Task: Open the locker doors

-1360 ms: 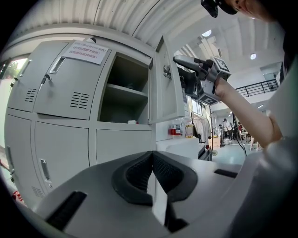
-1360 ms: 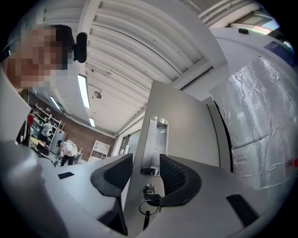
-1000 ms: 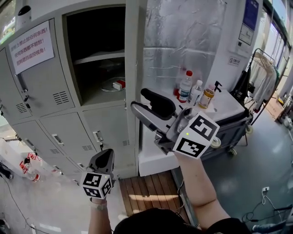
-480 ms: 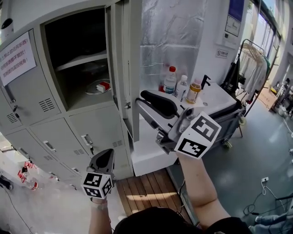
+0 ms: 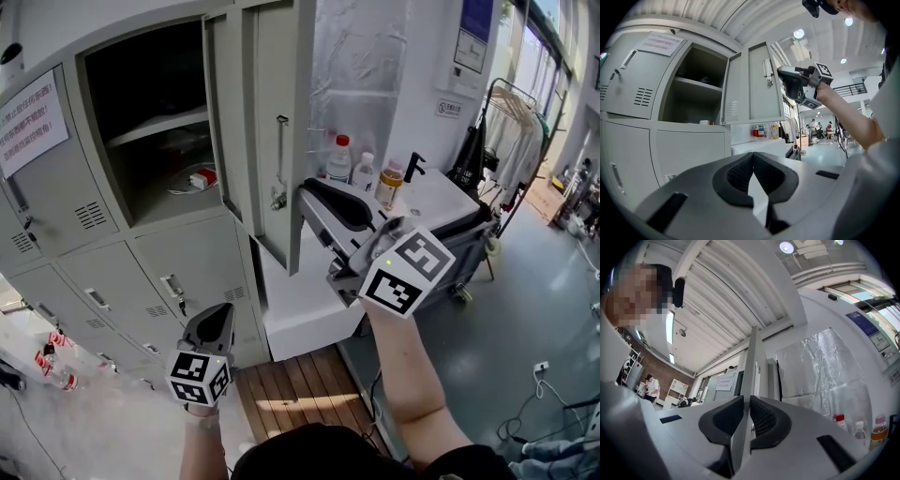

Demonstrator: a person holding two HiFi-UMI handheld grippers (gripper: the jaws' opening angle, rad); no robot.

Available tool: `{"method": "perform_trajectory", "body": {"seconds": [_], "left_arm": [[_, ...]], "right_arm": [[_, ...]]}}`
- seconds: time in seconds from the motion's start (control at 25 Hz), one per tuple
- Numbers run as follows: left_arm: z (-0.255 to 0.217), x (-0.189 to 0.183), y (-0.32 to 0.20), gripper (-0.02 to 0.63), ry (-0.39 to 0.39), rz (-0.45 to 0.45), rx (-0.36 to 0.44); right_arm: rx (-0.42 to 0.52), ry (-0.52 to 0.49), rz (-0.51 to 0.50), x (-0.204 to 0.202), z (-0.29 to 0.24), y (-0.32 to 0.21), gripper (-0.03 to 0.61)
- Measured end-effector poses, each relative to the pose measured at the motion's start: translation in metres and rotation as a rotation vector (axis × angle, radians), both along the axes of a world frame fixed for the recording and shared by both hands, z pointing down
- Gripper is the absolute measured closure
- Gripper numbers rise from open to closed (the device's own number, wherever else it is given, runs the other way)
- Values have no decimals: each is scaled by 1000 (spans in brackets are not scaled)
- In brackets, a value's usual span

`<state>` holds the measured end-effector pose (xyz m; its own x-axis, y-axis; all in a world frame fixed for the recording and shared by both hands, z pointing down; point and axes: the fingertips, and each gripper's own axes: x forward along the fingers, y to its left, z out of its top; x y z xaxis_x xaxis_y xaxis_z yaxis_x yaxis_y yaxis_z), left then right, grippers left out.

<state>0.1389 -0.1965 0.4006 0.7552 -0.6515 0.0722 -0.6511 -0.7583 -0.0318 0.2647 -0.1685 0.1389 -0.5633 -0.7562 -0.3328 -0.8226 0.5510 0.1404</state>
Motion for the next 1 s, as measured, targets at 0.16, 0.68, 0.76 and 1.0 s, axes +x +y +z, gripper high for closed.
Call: {"method": "perform_trajectory", "body": {"seconds": [0.16,0.68,0.76,1.0], "left_arm": [[4,1,4,597,0,0,-6],[10,-8,7,597,-1,-21,-22],[11,-10,7,597,0,-23,-23],[16,-19,5,596,7,-34,-30]], "right_arm": [[2,-31,38,13,0,-3,512],[21,-72,124,34,-1,-3,515],[33,-80,136,35,-2,2,515],[31,-81,94,14,14,13,523]]}}
